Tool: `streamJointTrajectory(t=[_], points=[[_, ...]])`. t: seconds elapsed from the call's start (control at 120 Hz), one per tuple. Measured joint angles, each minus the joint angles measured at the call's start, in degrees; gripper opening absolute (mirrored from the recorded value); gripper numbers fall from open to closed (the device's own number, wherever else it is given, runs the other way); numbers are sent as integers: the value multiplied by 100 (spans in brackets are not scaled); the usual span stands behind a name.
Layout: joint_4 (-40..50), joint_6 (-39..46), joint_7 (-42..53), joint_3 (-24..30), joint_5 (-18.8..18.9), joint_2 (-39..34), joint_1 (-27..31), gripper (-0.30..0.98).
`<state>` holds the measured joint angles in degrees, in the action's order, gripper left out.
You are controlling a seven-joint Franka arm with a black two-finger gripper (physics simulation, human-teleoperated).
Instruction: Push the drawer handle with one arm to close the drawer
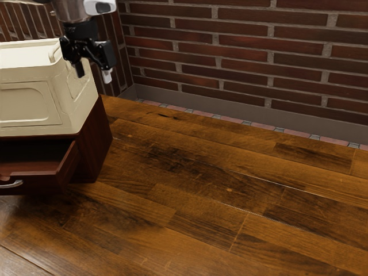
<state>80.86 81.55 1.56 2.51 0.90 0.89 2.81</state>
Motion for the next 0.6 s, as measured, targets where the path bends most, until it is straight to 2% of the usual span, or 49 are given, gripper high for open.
streamJointTrajectory(t=[0.342,0.467,0.6], points=[[-120,-246,106,-5,31,-113,203,69],[-68,-303,-75,5,96,-1379,294,69],[809,-512,-422,6,144,-2777,762,69]])
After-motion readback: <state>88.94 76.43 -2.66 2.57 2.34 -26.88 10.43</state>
